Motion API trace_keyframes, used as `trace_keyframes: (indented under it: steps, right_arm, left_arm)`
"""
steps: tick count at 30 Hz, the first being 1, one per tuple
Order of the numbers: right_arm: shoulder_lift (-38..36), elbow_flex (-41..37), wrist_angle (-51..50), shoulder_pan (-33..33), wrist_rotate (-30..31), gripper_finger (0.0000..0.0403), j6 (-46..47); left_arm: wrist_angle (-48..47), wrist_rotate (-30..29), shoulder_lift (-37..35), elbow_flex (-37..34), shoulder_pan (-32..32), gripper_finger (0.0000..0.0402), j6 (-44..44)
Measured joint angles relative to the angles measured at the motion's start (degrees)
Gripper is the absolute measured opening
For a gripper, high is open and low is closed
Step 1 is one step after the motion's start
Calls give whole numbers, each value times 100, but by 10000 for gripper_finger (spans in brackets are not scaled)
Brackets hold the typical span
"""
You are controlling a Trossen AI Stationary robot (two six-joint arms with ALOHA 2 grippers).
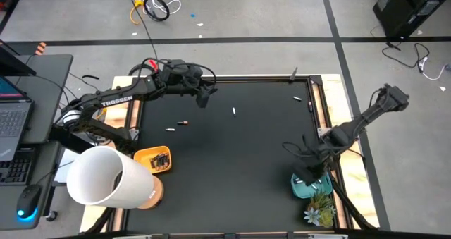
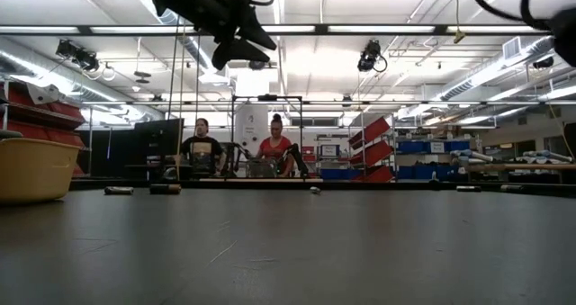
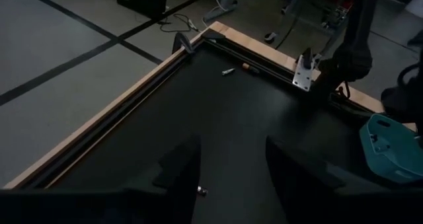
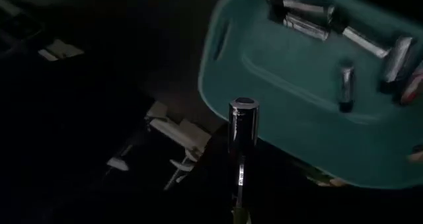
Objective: Sort batteries
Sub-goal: Put the silver battery into the green bin, then put the black battery into the yellow bin
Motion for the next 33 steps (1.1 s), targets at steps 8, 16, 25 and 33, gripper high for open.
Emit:
trace_keyframes:
  steps: [8, 16, 25, 33]
  right_arm:
    - [277, -1186, 1650, 229, 2, 32, 1356]
    - [518, -1285, 1848, 224, 90, 50, 1522]
    - [436, -1217, 2561, 224, -203, 100, 1960]
    - [358, -171, 458, 189, 173, 103, 1568]
  left_arm:
    - [-3, -15, 2, 0, 0, 185, 0]
    - [-7, -17, 2, 0, 0, 185, -2]
    - [-3, -20, 2, 0, -1, 185, 52]
    - [146, -22, 2, -6, -2, 185, 153]
